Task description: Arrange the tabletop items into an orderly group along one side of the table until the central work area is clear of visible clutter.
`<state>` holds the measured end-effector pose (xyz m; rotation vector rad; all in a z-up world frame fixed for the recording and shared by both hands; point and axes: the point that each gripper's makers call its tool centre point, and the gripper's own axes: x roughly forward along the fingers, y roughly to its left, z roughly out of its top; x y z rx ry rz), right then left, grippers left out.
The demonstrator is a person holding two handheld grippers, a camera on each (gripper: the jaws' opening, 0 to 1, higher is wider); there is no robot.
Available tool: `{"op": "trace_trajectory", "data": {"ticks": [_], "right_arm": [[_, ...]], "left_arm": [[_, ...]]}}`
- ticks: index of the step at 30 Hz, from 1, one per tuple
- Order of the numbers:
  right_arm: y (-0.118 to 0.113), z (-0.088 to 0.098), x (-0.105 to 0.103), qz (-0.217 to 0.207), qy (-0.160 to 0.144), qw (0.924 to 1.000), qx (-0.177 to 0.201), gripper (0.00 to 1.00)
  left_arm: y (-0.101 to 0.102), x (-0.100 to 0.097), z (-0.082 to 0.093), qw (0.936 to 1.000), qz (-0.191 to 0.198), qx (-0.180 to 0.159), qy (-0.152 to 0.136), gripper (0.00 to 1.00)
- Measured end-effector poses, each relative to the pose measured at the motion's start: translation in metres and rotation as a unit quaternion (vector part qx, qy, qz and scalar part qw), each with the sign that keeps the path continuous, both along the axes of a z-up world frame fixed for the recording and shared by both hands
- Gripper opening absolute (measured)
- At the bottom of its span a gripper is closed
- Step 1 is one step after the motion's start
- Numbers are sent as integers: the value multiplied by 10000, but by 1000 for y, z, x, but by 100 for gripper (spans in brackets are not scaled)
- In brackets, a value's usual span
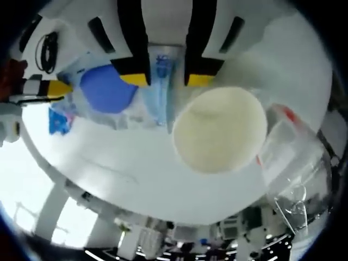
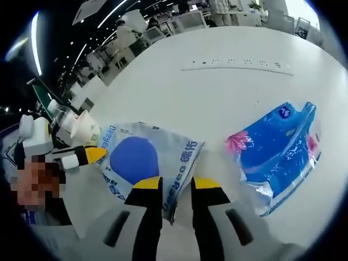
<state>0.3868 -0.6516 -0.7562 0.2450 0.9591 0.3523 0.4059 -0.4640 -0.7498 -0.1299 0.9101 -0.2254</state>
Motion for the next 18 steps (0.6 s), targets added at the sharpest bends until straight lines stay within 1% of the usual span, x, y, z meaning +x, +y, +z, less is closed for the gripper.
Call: {"op": "trace_trajectory", "data": {"ticks": [1,7,12,15,18], "right_arm": [[0,0,0,-6,5,10000,-8,19],[-2,1,-4,-41,42,10000,-66,23],[-4,5,-7,-56,25,9999,-85,25],[-2,9,-13,-11,73,10000,21,27],[-3,14,-18,30,56,10000,19,31]], "left_arm": [[1,-1,0,10000,-1,-20,42,23],[8,-8,2,9999,-31,98,53,24],[9,-15,4,9999,-53,130,70,25],[10,-20,6,9999,-64,118,77,25],[10,-26,8,10000,-66,15,60,26]]}}
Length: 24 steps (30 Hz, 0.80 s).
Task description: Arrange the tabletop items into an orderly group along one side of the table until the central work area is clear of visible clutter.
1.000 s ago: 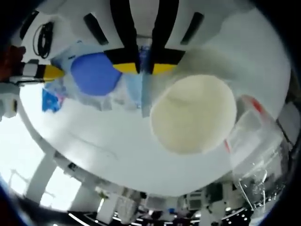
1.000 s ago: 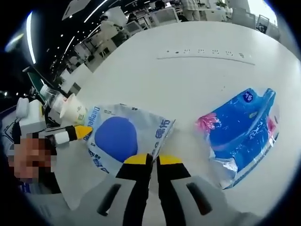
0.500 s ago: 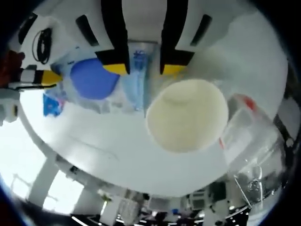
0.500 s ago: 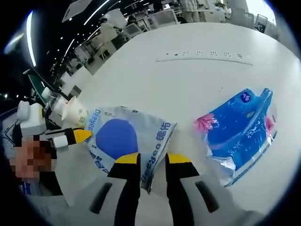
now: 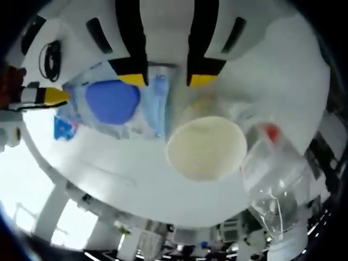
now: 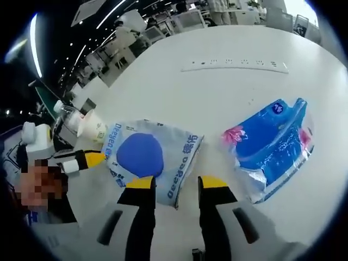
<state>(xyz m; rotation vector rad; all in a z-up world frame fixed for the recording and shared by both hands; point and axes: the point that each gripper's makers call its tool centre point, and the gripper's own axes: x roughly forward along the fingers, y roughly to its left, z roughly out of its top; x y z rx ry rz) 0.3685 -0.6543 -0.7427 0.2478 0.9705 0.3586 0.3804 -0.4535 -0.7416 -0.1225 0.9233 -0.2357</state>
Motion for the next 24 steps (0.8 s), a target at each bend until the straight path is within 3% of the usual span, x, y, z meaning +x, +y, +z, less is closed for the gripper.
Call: {"op": "trace_trajectory", "data": {"ticks": [15,24], "right_arm": [[-10,14,-10,-81,-148,9999,-8,34],[-4,18,-21,-61,-226,9996,132,42]], "left_arm": [[3,-16,10,9997,-217,-81,-7,33],[15,-28,11,9991,-408,-106,21,39]]}}
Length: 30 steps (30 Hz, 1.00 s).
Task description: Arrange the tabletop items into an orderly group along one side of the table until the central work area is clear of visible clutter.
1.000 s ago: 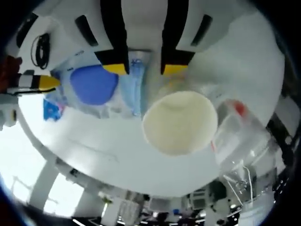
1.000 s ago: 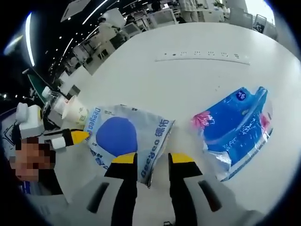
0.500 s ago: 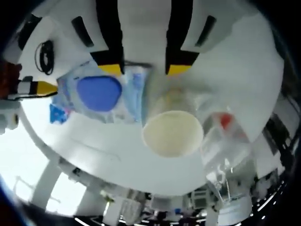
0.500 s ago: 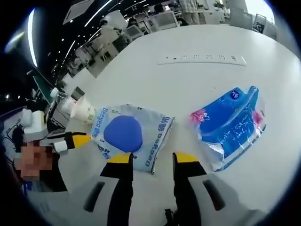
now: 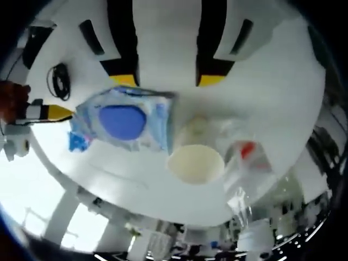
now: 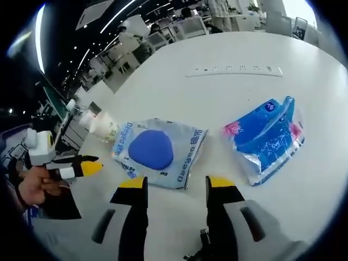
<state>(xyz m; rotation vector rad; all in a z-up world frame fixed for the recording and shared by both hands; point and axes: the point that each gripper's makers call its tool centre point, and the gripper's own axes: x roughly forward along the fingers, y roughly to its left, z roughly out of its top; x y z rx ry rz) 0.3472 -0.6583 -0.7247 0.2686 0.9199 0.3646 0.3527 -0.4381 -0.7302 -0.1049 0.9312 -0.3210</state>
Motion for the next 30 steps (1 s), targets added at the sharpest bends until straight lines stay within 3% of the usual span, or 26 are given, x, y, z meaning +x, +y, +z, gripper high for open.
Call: {"op": "trace_trajectory", "data": {"ticks": [7,21,30], "right_arm": [[4,1,-15,-96,-25,9999,69,43],[2,9,-44,-157,-122,9998,42,44],[-5,10,-61,-284,-147,9995,70,44]], "left_arm": [[8,-16,0,9999,-66,-101,11,49],[10,-62,0,9994,-267,-228,33,50],[11,-82,2,9991,-366,-222,14,50]]}}
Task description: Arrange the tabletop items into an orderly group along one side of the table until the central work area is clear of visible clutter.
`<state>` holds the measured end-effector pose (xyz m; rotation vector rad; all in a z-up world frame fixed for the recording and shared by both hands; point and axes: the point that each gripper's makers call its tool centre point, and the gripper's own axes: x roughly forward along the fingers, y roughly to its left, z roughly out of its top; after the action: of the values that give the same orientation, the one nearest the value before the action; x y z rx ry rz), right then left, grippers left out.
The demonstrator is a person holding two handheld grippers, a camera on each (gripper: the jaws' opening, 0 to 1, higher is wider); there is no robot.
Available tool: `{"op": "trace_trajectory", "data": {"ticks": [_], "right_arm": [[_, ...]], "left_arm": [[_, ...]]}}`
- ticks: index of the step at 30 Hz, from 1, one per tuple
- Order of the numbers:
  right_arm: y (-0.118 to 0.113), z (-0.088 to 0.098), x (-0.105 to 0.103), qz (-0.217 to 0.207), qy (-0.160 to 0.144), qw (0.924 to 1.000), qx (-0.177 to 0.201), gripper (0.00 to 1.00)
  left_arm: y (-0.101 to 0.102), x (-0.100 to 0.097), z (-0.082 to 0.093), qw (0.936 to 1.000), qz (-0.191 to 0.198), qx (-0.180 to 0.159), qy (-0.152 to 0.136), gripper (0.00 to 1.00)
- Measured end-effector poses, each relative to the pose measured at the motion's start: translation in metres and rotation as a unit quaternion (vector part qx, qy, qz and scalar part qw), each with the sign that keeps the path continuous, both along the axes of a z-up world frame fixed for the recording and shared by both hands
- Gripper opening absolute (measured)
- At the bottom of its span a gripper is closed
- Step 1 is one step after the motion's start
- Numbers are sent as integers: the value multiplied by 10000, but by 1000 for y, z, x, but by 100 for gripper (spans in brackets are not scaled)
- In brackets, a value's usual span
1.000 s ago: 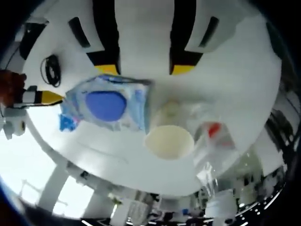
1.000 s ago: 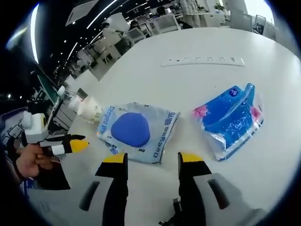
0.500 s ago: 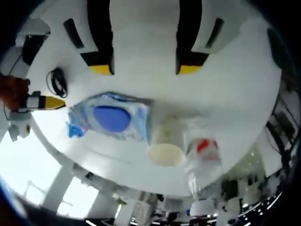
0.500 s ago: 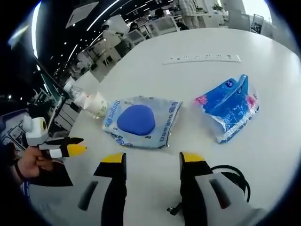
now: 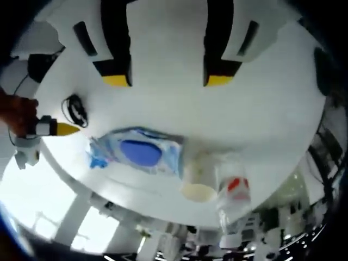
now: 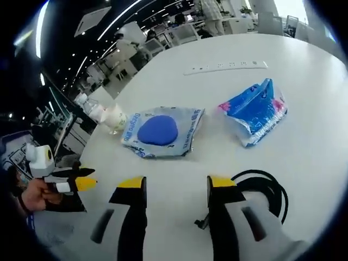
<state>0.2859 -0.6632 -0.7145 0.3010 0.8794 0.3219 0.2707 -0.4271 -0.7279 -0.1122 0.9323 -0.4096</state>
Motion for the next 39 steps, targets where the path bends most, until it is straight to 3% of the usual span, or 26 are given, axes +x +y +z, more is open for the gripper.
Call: {"op": "trace_trajectory", "data": {"ticks": [4,7,15,24,39], "right_arm": [[-6,3,-6,-48,-18,10000,-16,43],[-10,15,-9,-53,-186,9998,-35,42],[-17,32,-12,-177,-357,9992,-98,42],[-20,31,-26,-288,-301,9991,-85,41],[-31,33,-32,-491,-298,9983,-43,40]], "left_arm": [[2,-5,3,10000,-18,-38,-38,50],[3,-11,9,9995,177,-245,-68,50],[4,-20,6,9997,49,-215,-116,50],[3,-25,2,9998,-122,-151,-77,50],[0,-25,-2,9996,-262,-75,-63,50]]}}
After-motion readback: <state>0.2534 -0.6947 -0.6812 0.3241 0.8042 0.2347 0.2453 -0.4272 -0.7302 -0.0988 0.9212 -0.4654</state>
